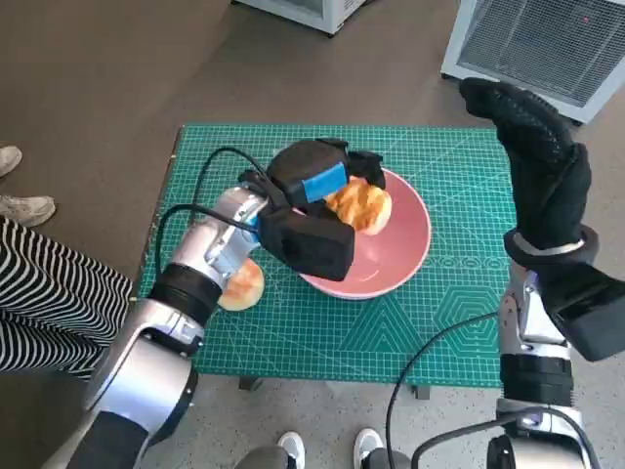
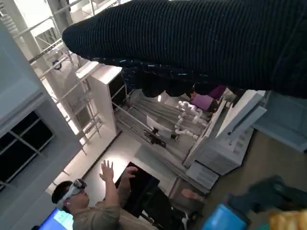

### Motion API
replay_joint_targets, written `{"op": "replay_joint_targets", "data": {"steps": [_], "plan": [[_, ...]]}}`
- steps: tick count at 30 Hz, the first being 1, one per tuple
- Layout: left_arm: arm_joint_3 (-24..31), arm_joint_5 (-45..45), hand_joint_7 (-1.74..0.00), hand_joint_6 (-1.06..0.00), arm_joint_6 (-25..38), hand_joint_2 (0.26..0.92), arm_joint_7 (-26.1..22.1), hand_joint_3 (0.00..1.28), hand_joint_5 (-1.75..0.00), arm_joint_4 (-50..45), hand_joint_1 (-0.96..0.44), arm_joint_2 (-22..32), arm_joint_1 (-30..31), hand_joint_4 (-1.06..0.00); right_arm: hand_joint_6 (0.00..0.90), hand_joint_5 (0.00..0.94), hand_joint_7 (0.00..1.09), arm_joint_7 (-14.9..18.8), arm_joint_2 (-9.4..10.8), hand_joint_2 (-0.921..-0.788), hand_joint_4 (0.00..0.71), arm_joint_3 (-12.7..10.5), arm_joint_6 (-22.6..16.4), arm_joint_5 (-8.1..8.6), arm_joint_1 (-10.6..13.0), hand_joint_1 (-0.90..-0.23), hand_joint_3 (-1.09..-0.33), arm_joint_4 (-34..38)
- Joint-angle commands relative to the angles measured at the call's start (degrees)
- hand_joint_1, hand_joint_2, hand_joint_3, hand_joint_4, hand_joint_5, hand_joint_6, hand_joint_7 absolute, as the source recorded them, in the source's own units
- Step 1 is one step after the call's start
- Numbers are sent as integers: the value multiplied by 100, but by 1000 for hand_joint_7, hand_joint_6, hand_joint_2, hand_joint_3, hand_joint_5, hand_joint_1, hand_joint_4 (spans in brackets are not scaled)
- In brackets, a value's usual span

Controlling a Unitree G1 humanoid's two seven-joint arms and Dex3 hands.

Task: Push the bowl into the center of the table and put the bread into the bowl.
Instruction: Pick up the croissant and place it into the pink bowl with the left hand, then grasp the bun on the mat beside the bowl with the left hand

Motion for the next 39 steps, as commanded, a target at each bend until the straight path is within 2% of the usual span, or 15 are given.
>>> {"op": "replay_joint_targets", "data": {"steps": [1, 3, 5, 7, 9, 15, 22, 31, 39], "plan": [[125, -283, -1246, -391, 178, 887, -587, 234, -1250, 233, -11, -105, -125, -421, -1, 0, 544, -70, -32, -921, 154, -7, 104, -94, 204, -770, -728, -34], [212, -446, -842, -316, 282, 809, -917, 212, -701, 292, -59, -130, -139, -333, -1, 0, 544, -88, -29, -921, 153, -2, 111, -101, 218, -770, -728, -53], [315, -630, -651, -277, 402, 781, -1275, 175, -407, 265, -105, -120, -137, -305, -1, 0, 545, -106, -23, -921, 151, 3, 115, -110, 228, -770, -728, -64], [402, -761, -509, -244, 498, 762, -1515, 134, -190, 129, -157, -77, -100, -281, -1, 0, 545, -125, -19, -921, 150, 10, 117, -126, 237, -770, -728, -75], [466, -838, -454, -227, 552, 752, -1615, 116, -107, -90, -204, -11, -27, -260, -1, 0, 545, -143, -15, -921, 150, 20, 119, -146, 244, -769, -728, -87], [625, -956, -368, -189, 429, 746, -1710, 86, -13, -1051, -338, 364, 339, -205, -1, 0, 538, -200, -2, -921, 148, 41, 115, -222, 260, -756, -729, -110], [1089, -1396, -224, -203, 542, 781, -2202, 27, -1, -2942, -427, 1017, 1054, -162, -1, 0, 535, -218, -10, -921, 147, 43, 104, -260, 257, -738, -737, -96], [1845, -1860, -169, -234, 591, 783, -2593, 7, -4, -4642, -425, 1893, 1864, -168, -1, 0, 533, -126, -19, -921, 145, 42, 82, -169, 213, -732, -746, -16], [2372, -2068, -170, -261, 800, 772, -2744, 0, -12, -5580, -363, 2459, 2629, -192, -1, 0, 532, -39, -11, -921, 145, 47, 103, -82, 177, -732, -747, 61]]}}
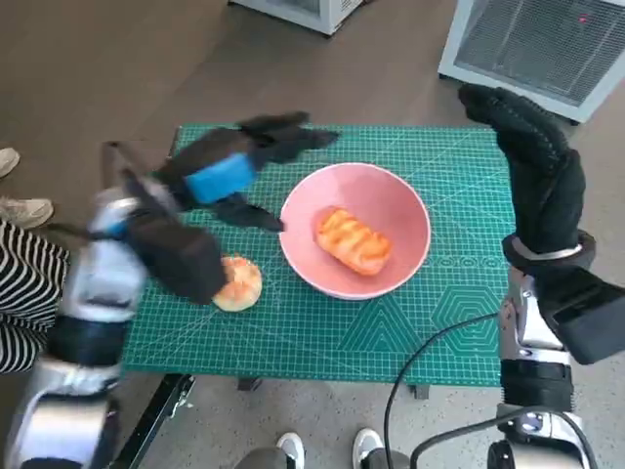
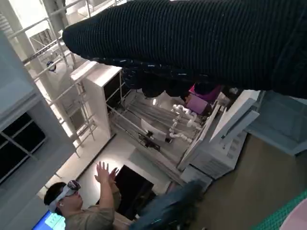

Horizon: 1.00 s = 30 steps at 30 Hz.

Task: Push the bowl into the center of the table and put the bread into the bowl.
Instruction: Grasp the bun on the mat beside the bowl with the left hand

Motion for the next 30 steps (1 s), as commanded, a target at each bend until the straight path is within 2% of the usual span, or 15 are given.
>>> {"op": "replay_joint_targets", "data": {"steps": [1, 16, 30], "plan": [[259, -91, -173, -266, 93, 769, -95, 0, -14, -523, -359, 334, 510, -197, -1, 0, 531, 109, -1, -921, 144, 17, 75, 97, 49, -732, -747, 125], [403, -32, -154, -296, 74, 756, -160, 2, -9, -542, -340, 826, 1539, -220, -1, 0, 526, 255, 27, -921, 142, 3, 81, 241, -74, -717, -750, 332], [88, -28, -63, -318, 58, 757, -197, 0, 0, 441, -302, 636, 1595, -203, -1, 0, 520, 340, 3, -921, 140, -10, 127, 311, -102, -711, -752, 329]]}}
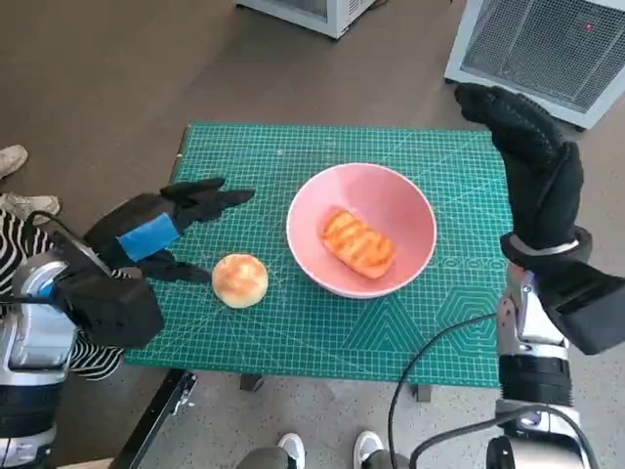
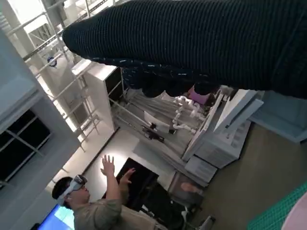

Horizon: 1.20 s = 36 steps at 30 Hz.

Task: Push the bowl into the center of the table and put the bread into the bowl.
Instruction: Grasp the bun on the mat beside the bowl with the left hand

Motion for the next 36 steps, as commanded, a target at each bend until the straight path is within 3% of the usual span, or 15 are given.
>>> {"op": "replay_joint_targets", "data": {"steps": [1, 14, 26, 36], "plan": [[-193, 2, -59, -319, -32, 757, -19, 0, 0, 467, -293, -151, -34, -199, -1, 0, 520, 93, -14, -921, 140, -13, 82, 68, 51, -711, -751, 68], [-638, 187, -22, -306, -254, 754, 206, 0, 0, 1919, -183, -635, -526, -168, -1, 0, 521, 105, -82, -921, 141, -41, 83, 30, 80, -710, -752, 5], [-1168, 735, -11, -304, -557, 758, 798, 2, -2, 3386, -155, -1059, -1071, -171, -1, 0, 521, 97, -170, -921, 140, -60, 101, 21, 139, -720, -751, -116], [-1508, 1050, -36, -377, -437, 775, 1220, 8, -35, 4252, -84, -1323, -1450, -288, -1, 1, 523, 107, -219, -921, 143, -64, 97, 37, 181, -721, -748, -138]]}}
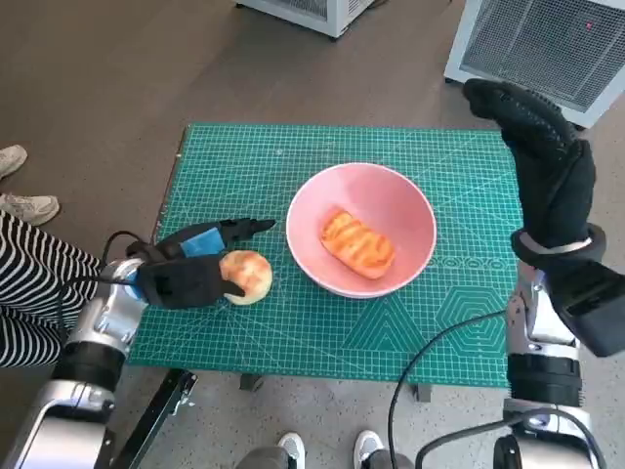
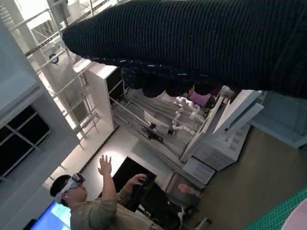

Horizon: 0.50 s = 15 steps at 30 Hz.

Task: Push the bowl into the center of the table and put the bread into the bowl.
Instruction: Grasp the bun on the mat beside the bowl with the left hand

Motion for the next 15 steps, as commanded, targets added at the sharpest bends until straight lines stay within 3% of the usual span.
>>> {"op": "replay_joint_targets", "data": {"steps": [1, 3, 8, 9, 11, 12, 13, 15], "plan": [[-225, 283, -43, -410, 147, 785, 228, 11, -34, 402, -70, -177, -89, -331, -1, 2, 523, 55, -35, -921, 143, -25, 78, 39, 175, -721, -748, -20], [-268, 335, -47, -441, 178, 794, 277, 13, -32, 459, -58, -191, -119, -369, -1, 2, 523, 54, -40, -921, 143, -25, 84, 40, 186, -721, -748, -40], [-347, 375, -116, -616, 200, 838, 307, 22, -85, 409, -18, -140, -94, -606, -1, 1, 523, 59, -56, -921, 143, -36, 93, 50, 215, -720, -748, -67], [-360, 376, -152, -685, 194, 852, 306, 26, -124, 383, 7, -125, -84, -705, -1, 1, 523, 62, -60, -921, 143, -41, 93, 54, 219, -719, -748, -65], [-391, 396, -258, -706, 171, 871, 322, 17, -162, 358, 29, -97, -74, -789, -1, 1, 523, 66, -65, -921, 143, -48, 92, 59, 223, -718, -748, -57], [-414, 421, -629, -636, 132, 889, 339, 45, -495, 348, 19, -67, -72, -770, -1, 1, 523, 65, -66, -921, 143, -51, 93, 61, 223, -718, -748, -50], [-431, 438, -856, -596, 105, 900, 352, 60, -714, 341, 13, -46, -70, -762, -1, 2, 523, 66, -67, -921, 143, -54, 94, 62, 223, -717, -748, -46], [-440, 446, -1027, -586, 17, 910, 348, 55, -892, 313, 7, 10, -66, -770, -1, 2, 523, 65, -64, -921, 144, -57, 100, 65, 225, -716, -748, -42]]}}
